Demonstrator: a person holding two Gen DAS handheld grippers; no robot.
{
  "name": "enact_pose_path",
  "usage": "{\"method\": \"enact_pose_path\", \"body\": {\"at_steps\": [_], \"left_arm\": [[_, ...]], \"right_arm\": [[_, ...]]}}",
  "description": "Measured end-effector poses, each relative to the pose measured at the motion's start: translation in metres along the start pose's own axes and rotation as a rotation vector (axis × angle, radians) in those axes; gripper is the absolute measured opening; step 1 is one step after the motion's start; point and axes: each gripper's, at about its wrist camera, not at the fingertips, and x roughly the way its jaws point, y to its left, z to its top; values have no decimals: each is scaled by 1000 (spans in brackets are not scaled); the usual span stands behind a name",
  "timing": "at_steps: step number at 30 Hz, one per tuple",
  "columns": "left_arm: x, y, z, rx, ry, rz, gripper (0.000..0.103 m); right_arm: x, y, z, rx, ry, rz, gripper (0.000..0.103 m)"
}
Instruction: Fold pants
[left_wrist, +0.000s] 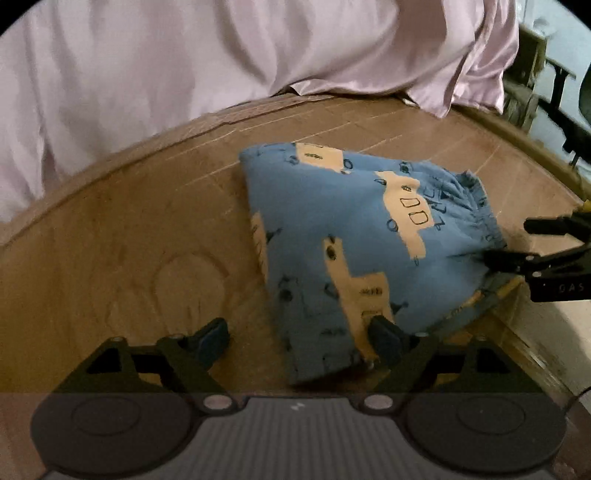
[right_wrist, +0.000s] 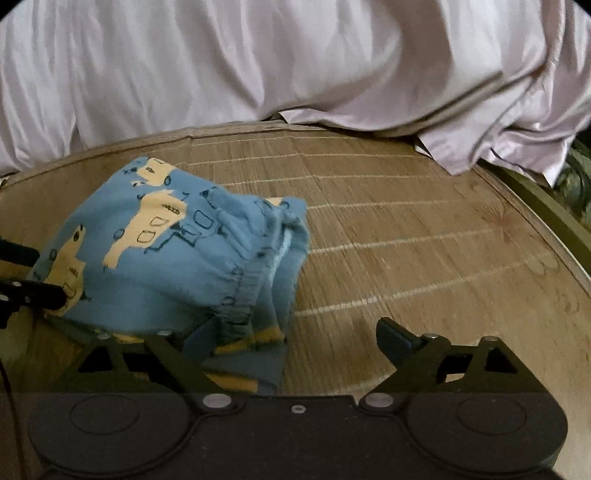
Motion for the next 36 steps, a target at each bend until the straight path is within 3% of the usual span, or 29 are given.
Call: {"method": "enact_pose_path", "body": {"at_steps": [5,9,13,17,21,26,30,36], "left_arm": [[-15,3,7,-6,-4,7,90],[-26,2,36,-30,-165,-1,96],[-2,-4,80,38,-260,80,96],[39,-4,101,80,-226,135,96],[64,3,91,117,-201,239,96],[43,18,82,51,-202,212,96],[12,19,68,3,-190,137,97],[-8,-3,30,38,-116,124,96]], "right_arm": [[-20,1,4,-4,-91,-10,96],[-15,14,31,-130,-172,-30,100],[13,24,56,-201,-214,-51,100],[42,20,62,-220,-172,-78,100],[62,8,55,-188,-121,-67,102],[41,4,50,-113,-159,-70,102],[14,13,45,-69,-195,-36,102],[1,41,25,-92,-137,-20,102]]}}
